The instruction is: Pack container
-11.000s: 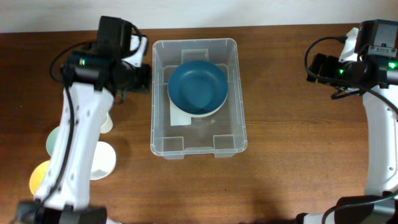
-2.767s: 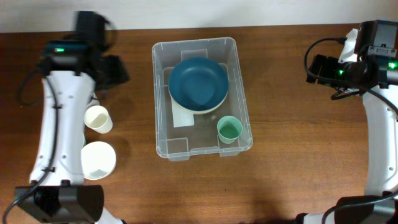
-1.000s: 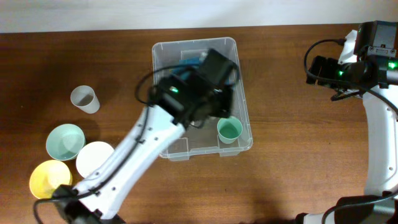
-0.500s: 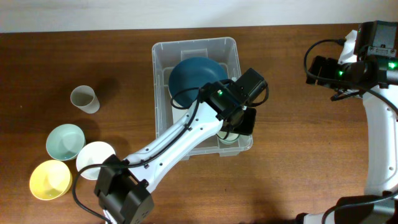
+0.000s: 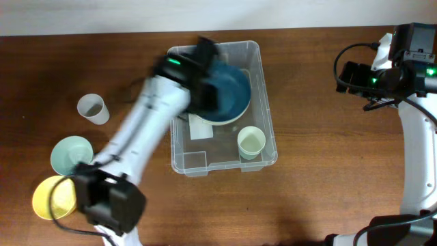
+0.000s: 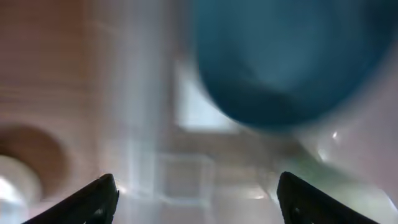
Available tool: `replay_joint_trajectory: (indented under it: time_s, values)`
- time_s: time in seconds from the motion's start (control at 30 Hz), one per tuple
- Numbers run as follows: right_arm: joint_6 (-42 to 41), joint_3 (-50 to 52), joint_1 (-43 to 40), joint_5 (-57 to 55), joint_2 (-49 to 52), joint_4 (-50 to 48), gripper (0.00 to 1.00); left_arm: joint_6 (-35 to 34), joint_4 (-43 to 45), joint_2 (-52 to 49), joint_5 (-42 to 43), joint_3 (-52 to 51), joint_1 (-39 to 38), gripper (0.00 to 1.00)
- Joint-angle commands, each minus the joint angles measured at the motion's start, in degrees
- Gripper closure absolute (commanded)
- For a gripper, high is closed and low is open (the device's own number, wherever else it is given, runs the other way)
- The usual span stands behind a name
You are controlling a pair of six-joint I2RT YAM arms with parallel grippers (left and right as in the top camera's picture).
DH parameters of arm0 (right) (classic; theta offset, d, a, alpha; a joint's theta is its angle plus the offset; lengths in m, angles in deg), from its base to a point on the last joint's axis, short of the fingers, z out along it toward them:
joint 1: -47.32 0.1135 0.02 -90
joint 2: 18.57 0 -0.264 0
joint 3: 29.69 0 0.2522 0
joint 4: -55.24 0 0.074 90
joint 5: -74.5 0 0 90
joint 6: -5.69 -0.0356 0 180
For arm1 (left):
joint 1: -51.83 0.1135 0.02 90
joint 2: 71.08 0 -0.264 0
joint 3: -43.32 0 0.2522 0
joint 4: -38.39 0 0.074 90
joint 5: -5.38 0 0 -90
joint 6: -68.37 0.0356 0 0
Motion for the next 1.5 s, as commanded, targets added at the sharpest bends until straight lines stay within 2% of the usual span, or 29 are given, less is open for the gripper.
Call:
replay_joint_trajectory:
  time_s: [0.0,0.03,0.2,0.27,0.4,0.53,0.63,0.67,0.7,0.77,0.8,0.9,1.2,1.3,1.47]
  values:
    - [-0.28,0.20,0.09,0.13,0.22,0.09,0.01,5.42,1.31,1.73,-2.84,1.16,12.52,0.16]
    - [-0.28,0.20,0.09,0.13,0.22,0.11,0.01,7.37,2.29,1.09,-2.86,1.16,16.70,0.16]
    - [-0.28,0.20,0.09,0.13,0.22,0.28,0.01,11.54,6.82,-2.97,-2.56,1.16,28.09,0.16]
    - [-0.28,0.20,0.09,0.13,0.22,0.28,0.01,13.55,9.25,-5.79,-1.86,1.16,30.38,0.16]
    - [-0.26,0.20,0.09,0.11,0.22,0.28,0.01,17.81,12.41,-11.87,0.11,1.16,31.80,0.16]
    - [-0.26,0.20,0.09,0.11,0.22,0.52,0.01,17.44,14.10,-17.31,-0.26,1.16,31.78,0.16]
    - [-0.24,0.20,0.09,0.09,0.22,0.50,0.01,17.03,14.36,-20.24,-0.22,1.16,31.78,0.21]
    - [-0.24,0.20,0.09,0.09,0.22,0.50,0.01,17.05,14.19,-20.44,-0.24,1.16,31.78,0.29]
    - [-0.24,0.20,0.09,0.07,0.22,0.46,0.01,17.05,14.03,-20.52,-0.22,1.18,31.78,0.44]
    - [-0.26,0.20,0.09,0.07,0.22,0.44,0.01,17.07,13.66,-20.31,-0.20,1.53,31.76,0.53]
    - [-0.24,0.20,0.09,0.07,0.26,0.42,0.01,17.07,13.25,-20.20,-0.22,1.95,31.74,0.60]
    - [-0.26,0.20,0.09,-0.33,0.52,0.48,0.01,17.09,8.76,-20.20,0.15,6.45,31.67,0.99]
    - [-0.24,0.20,0.09,-0.35,1.27,0.59,0.01,17.09,-10.93,-19.30,0.96,29.31,27.52,1.00]
    - [0.17,0.20,0.09,-0.33,1.27,0.85,0.01,17.07,-18.84,-18.08,5.49,38.97,23.82,0.99]
    - [0.20,0.20,0.07,-0.35,1.27,0.94,0.01,14.40,-20.22,-13.38,5.73,44.35,13.81,0.99]
